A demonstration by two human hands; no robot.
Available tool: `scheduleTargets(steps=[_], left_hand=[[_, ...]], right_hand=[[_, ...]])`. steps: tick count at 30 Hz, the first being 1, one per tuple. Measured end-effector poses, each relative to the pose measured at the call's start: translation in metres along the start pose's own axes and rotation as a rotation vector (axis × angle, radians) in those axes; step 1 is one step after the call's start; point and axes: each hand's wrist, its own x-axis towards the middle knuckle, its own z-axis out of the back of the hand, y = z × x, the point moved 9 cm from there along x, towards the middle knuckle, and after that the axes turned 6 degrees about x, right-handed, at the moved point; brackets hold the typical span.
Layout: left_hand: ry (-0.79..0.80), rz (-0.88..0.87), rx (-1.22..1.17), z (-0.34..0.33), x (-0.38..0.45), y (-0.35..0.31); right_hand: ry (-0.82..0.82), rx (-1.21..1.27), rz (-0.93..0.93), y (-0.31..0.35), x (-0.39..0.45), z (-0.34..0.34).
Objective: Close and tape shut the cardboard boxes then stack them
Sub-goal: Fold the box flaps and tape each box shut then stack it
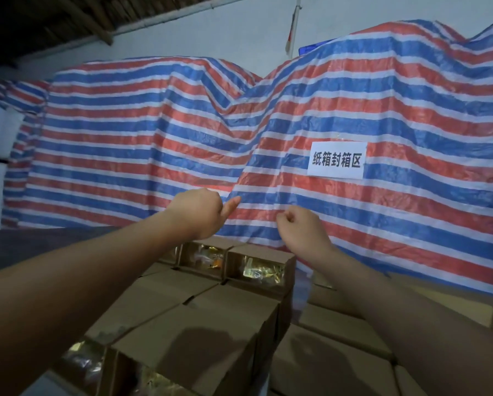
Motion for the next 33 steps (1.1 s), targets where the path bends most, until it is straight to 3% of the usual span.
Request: scheduleTargets(steps=[5, 9, 19, 26, 33], left_hand=[[0.071, -0.025, 0.03, -0.06, 0.028, -0.007], [0.151, -0.103, 0.013, -0.111, 0.054, -0.021], [0.223, -0.239, -0.006, -0.197, 0.075, -0.053], [0.187, -0.243, 0.062, -0.194, 0.072, -0.052], [0.155, -0.191, -0.086, -0.136, 0.065, -0.041]], right_hand=[[0.148, -0.166, -0.116, -0.064, 0.026, -0.039], [0.233, -0.474, -0.132, -0.108, 0.038, -0.07], [0.254, -0.621, -0.099, -0.167, 0.048, -0.115], [0.251, -0.669, -0.11, -0.16, 0.057, -0.101], [0.261, -0.627, -0.083, -0.103, 0.049, -0.056]])
